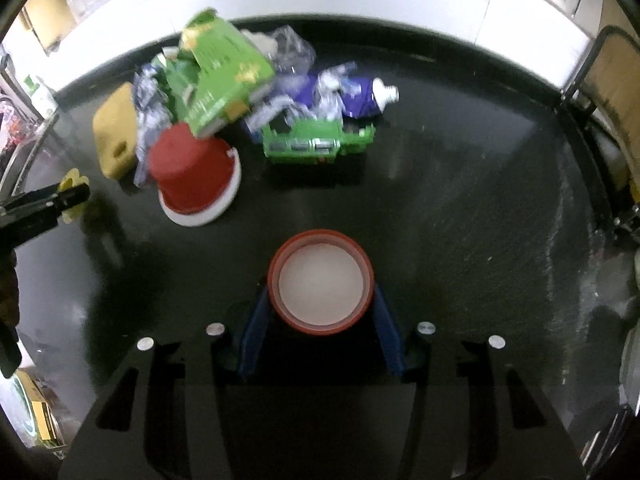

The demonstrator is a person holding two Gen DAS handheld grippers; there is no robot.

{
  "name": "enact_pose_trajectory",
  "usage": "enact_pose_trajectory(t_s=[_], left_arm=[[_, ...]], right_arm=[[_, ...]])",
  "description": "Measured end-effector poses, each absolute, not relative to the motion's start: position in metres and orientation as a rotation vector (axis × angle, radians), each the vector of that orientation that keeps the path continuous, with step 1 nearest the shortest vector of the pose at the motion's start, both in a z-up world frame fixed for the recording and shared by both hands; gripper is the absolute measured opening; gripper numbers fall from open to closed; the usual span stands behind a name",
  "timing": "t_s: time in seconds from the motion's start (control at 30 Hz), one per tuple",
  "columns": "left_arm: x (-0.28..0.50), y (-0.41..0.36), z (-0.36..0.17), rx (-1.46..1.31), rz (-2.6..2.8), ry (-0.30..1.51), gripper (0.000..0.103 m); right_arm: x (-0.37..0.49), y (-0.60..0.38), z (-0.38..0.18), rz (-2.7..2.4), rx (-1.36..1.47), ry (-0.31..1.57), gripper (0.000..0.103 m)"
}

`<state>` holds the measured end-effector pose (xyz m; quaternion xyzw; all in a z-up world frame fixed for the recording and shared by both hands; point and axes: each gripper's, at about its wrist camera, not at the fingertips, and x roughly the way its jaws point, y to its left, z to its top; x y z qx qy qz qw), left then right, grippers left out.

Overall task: Collect trash
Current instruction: 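Grasp the yellow tape roll with left tool while right tool grasps the red-rimmed cup, then carry both items to the black bin and open both tools to drop them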

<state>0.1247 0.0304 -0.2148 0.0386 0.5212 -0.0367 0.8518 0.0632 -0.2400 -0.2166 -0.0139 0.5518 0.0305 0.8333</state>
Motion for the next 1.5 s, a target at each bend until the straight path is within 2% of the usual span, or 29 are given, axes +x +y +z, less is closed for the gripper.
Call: enact_pose_trajectory(t_s=[0.37,0.67,0.87,1.03,1.2,1.5], left_arm=[[0.080,0.005,-0.162,0.105,-0.088,1.082,0.054],[0.059,0.015,-0.148,0.090,-0.066,1.072,0.054],[0.040,0.049,-0.133,0.035,0.011,1.040,0.054],[0.008,0.110,-0.124,-0.034,0.148,1.016,0.054],[-0.049,0.185,-0.129,-0.122,0.334,1.009,0.054],[-0.195,0.332,-0.190,-0.378,0.695,1.023,0.054]], right_arm=[[0.050,-0.235,-0.143,0.070,-0.015,1.081,0.049],[0.040,-0.219,-0.124,0.105,-0.055,1.034,0.049],[0.042,-0.175,-0.111,0.200,-0.106,0.999,0.049],[0.043,-0.095,-0.098,0.388,-0.183,0.960,0.049],[0.024,0.029,-0.095,0.670,-0.283,0.939,0.049],[-0.066,0.250,-0.130,1.172,-0.491,0.992,0.049]])
